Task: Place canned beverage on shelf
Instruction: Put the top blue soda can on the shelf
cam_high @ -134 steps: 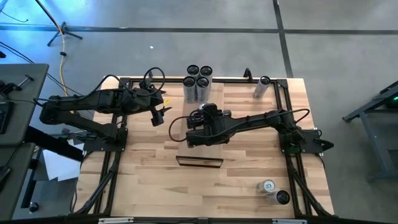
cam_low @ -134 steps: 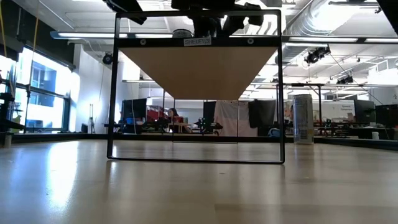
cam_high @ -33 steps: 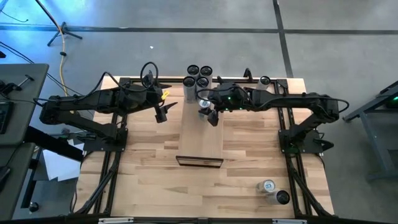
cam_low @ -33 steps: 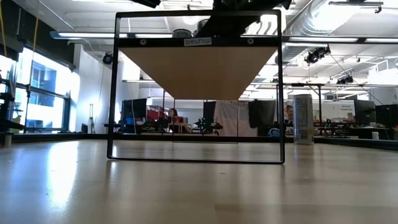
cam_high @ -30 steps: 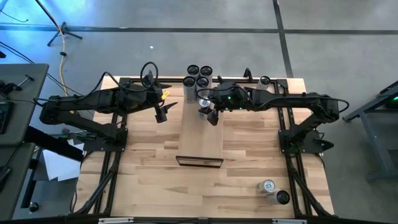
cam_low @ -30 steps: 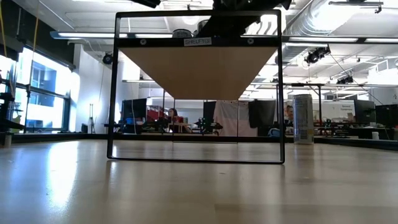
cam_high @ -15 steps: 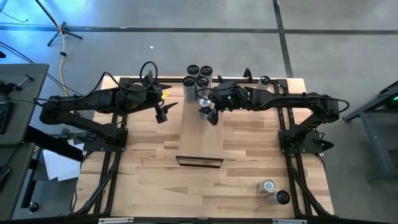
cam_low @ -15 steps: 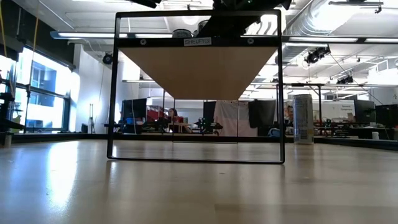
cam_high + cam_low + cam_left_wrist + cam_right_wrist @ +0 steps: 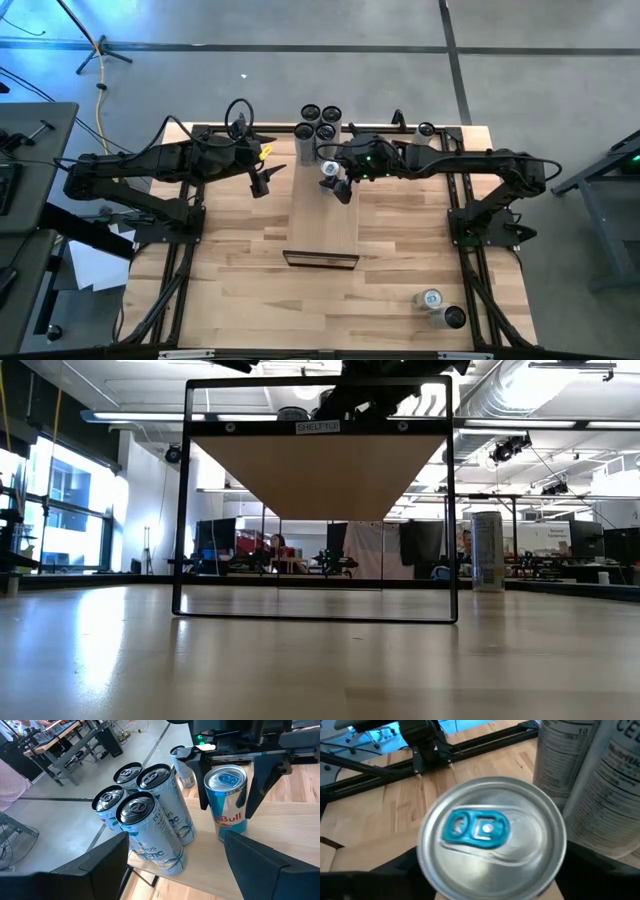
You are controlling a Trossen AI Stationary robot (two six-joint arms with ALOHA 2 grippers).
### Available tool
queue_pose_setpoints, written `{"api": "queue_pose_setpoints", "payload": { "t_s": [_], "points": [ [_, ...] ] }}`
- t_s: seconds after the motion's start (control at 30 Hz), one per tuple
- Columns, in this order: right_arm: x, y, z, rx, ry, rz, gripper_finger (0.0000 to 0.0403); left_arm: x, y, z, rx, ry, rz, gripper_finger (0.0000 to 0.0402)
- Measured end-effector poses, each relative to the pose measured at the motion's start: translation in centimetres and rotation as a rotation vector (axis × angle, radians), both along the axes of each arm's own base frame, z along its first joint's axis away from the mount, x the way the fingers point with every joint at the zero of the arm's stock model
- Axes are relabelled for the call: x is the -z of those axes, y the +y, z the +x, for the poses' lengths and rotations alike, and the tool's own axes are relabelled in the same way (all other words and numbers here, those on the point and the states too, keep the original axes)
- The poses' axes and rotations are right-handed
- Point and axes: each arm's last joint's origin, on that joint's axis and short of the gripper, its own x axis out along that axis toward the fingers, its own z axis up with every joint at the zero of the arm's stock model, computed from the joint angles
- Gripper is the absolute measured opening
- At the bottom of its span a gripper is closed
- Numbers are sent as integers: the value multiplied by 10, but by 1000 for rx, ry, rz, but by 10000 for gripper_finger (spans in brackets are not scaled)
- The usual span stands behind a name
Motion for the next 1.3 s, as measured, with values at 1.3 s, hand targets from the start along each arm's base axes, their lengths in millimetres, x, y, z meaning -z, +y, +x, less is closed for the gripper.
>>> {"api": "queue_pose_setpoints", "payload": {
  "t_s": [1.3],
  "points": [
    [-34,6,-32,47,-39,-99,344,0,0,0,0,0,0,296]
  ]
}}
